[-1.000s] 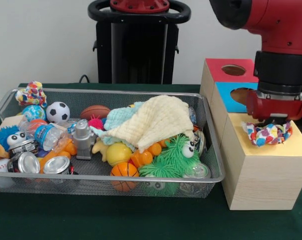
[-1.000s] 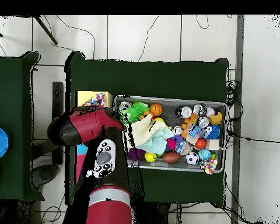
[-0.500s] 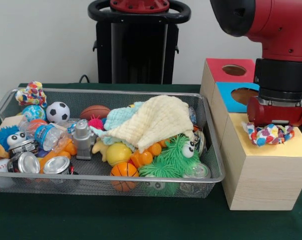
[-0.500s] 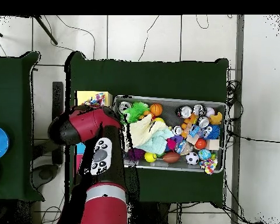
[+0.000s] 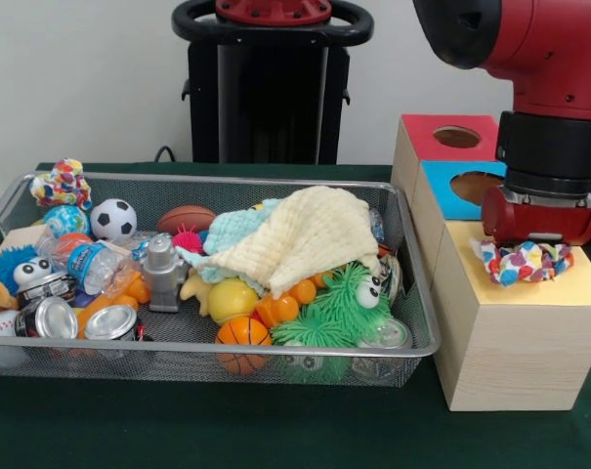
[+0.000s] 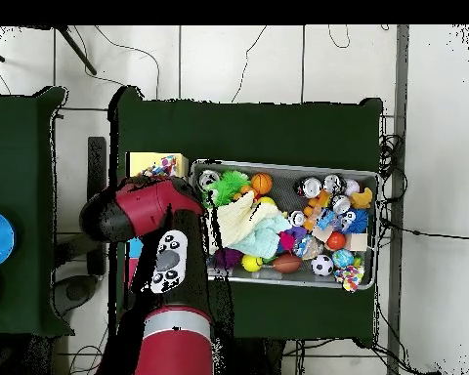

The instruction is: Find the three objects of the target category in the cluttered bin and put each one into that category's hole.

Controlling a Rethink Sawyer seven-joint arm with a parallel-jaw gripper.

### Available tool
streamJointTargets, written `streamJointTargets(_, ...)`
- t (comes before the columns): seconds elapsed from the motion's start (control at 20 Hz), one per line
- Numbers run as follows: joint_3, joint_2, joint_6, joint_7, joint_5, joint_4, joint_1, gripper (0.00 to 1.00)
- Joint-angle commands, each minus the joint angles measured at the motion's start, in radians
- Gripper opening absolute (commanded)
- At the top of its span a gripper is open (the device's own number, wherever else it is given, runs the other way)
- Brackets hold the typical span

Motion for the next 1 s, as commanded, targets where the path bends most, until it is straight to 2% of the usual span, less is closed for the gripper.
streamJointTargets(0.05,0.089,0.020,0.213,-0.009,0.028,-0.016,-0.055,0.00)
streamJointTargets(0.3,0.101,0.057,0.202,0.001,0.020,-0.038,-0.062,0.00)
streamJointTargets(0.5,0.117,0.056,0.219,0.007,0.026,-0.032,-0.070,0.00)
streamJointTargets(0.85,0.108,0.076,0.138,0.049,0.004,-0.004,-0.056,0.00)
streamJointTargets(1.0,0.134,0.055,0.178,0.025,0.019,0.013,-0.075,0.00)
